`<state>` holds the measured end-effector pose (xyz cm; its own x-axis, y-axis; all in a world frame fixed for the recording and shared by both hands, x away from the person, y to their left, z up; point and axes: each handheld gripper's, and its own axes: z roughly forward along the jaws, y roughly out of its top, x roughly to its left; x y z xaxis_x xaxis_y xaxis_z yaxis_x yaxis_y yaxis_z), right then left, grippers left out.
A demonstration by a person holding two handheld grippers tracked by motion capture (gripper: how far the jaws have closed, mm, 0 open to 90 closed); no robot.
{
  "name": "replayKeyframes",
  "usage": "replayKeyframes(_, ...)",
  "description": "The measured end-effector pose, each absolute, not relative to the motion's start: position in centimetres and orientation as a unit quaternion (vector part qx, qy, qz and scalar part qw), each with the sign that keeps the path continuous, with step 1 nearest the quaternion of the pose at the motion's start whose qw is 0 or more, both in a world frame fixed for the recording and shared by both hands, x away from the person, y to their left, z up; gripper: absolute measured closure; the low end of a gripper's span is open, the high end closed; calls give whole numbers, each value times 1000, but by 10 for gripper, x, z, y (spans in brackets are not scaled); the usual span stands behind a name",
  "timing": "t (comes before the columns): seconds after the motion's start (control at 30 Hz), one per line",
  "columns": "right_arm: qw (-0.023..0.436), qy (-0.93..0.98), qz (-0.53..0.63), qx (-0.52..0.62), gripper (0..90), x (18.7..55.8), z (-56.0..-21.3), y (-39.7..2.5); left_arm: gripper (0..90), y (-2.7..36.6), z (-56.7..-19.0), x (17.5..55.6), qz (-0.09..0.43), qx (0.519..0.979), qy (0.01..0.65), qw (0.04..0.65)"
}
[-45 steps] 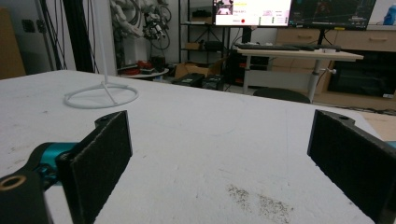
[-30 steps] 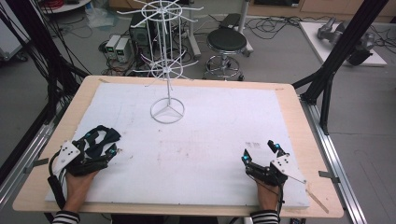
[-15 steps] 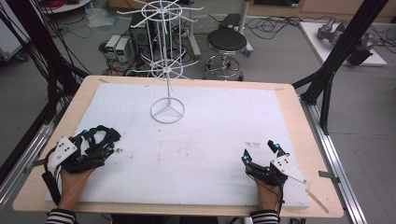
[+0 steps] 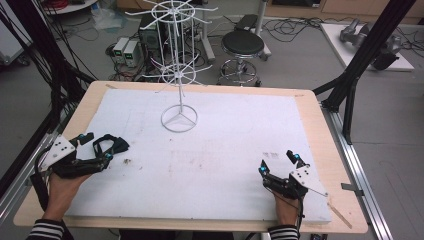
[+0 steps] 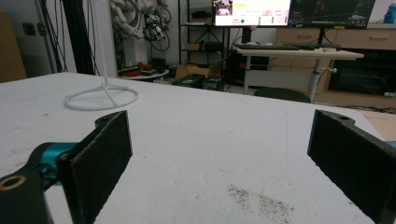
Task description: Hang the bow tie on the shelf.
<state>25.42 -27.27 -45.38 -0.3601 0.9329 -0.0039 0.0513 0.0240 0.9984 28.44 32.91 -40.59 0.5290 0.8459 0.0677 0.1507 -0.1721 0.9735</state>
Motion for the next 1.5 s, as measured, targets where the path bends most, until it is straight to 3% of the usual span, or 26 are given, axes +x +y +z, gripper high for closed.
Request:
replayKeyframes(1.1, 389, 600, 565, 411, 55, 254, -454, -273, 196, 330, -401, 327, 221, 836, 386, 322)
replayKeyframes(1.5, 389, 600, 566, 410, 55, 254, -454, -273, 242, 328, -406, 342, 182, 851, 397, 291)
